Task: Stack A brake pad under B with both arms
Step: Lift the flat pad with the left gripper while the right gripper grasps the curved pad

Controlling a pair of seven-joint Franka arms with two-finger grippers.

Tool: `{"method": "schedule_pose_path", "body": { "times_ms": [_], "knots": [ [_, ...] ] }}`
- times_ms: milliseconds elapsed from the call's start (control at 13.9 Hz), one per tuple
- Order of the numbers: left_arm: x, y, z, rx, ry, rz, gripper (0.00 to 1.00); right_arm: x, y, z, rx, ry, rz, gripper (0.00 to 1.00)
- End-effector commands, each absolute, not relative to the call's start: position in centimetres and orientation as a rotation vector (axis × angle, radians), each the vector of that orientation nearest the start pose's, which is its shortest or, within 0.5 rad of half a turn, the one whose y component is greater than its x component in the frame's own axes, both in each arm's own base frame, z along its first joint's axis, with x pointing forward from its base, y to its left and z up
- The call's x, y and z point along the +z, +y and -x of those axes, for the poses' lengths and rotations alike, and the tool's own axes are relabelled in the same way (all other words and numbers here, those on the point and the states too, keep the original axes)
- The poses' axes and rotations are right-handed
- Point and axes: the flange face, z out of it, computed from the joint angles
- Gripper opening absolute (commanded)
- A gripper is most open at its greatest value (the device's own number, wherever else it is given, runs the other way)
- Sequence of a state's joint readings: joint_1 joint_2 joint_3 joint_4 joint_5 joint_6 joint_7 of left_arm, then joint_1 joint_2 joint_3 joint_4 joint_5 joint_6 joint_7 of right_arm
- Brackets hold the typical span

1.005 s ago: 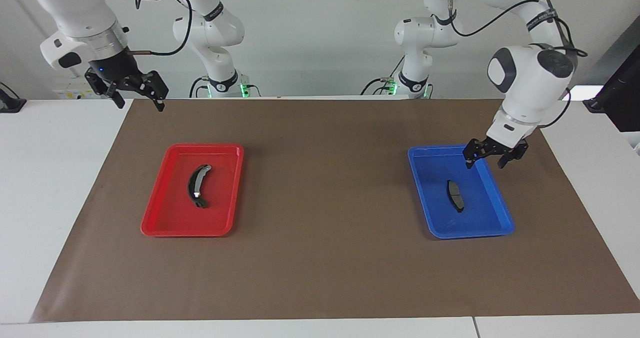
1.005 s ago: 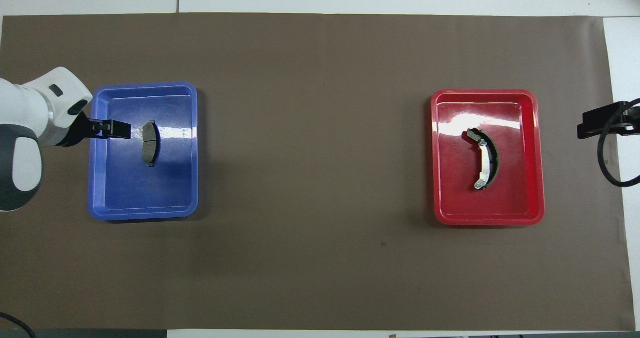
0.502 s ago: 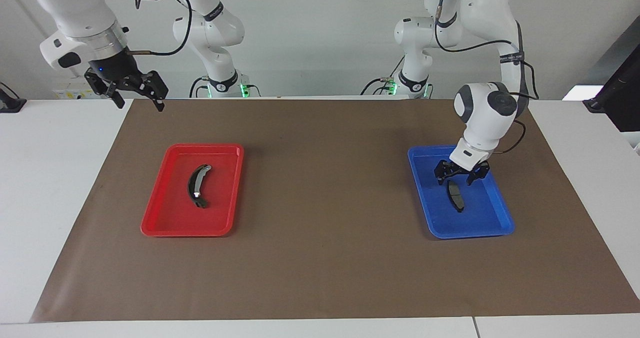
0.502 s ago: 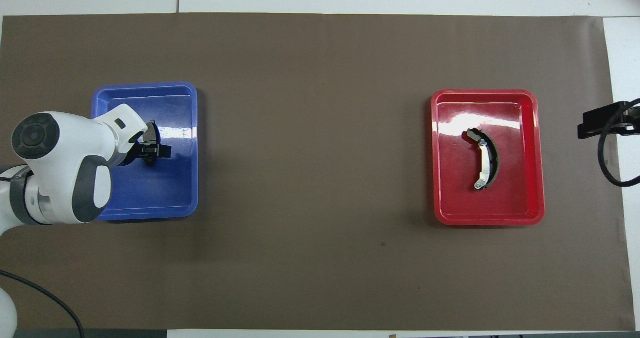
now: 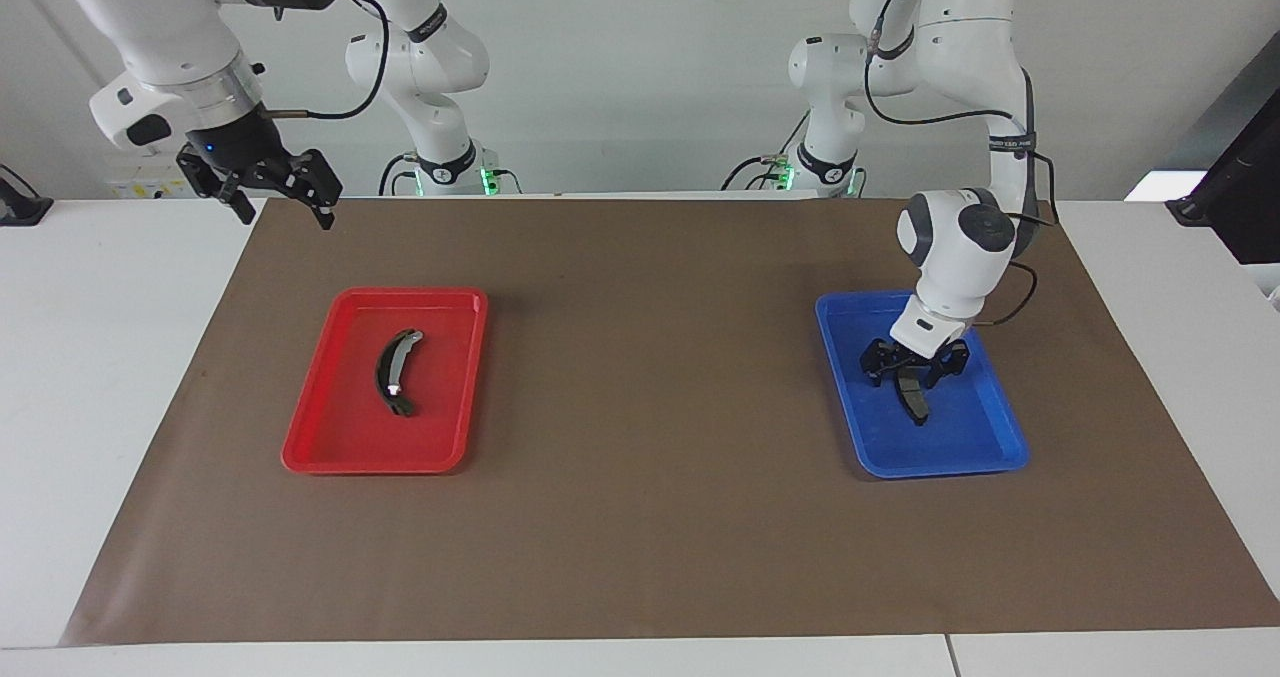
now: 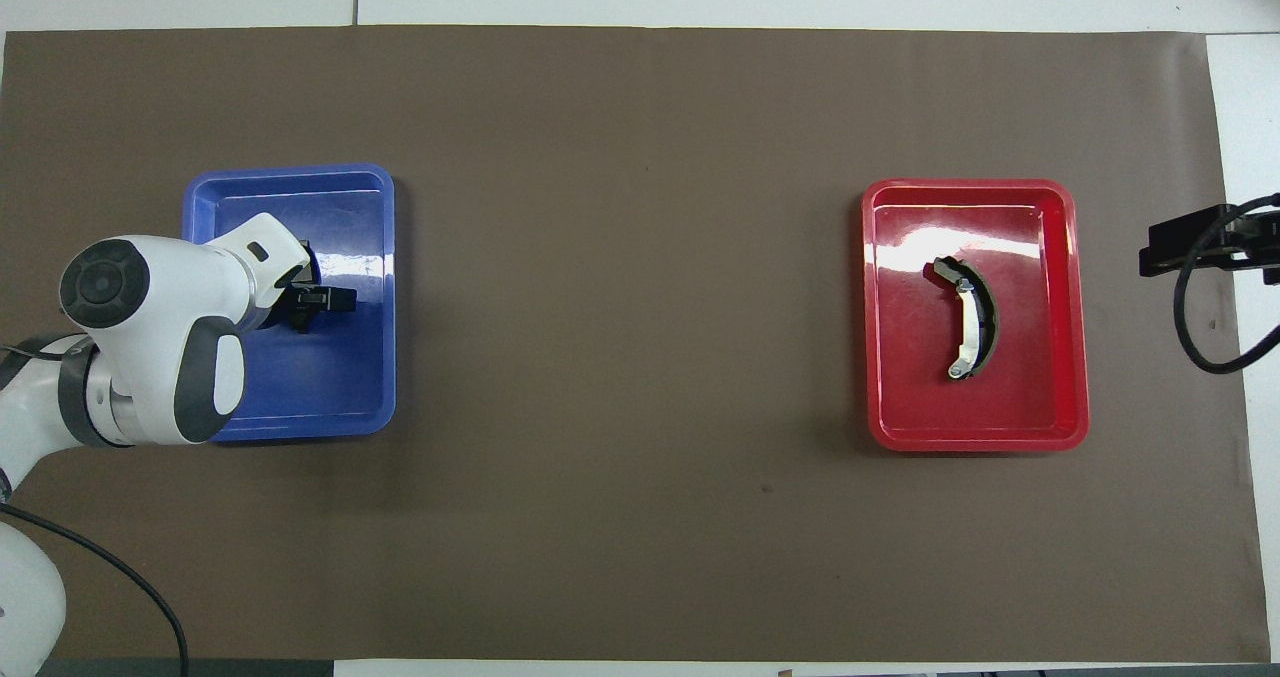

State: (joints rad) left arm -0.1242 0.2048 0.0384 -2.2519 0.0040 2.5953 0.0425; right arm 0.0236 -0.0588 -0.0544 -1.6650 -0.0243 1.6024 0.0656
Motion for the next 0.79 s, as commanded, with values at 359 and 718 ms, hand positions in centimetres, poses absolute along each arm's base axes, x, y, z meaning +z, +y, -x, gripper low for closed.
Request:
{"method": "schedule_pose_path", "body": {
  "times_ms": [359, 718],
  "knots": [
    [32.4, -4.8, -55.3, -0.313, 0.169, 3.121, 0.01, 44.0, -0.8, -52.6, 0.013, 0.143, 3.134, 1.0],
    [40.6, -7.5, -55.5, -0.198, 0.205, 3.134, 0.0, 35.5, -0.7, -51.8, -0.106, 0.1, 3.136, 1.0]
  ]
}}
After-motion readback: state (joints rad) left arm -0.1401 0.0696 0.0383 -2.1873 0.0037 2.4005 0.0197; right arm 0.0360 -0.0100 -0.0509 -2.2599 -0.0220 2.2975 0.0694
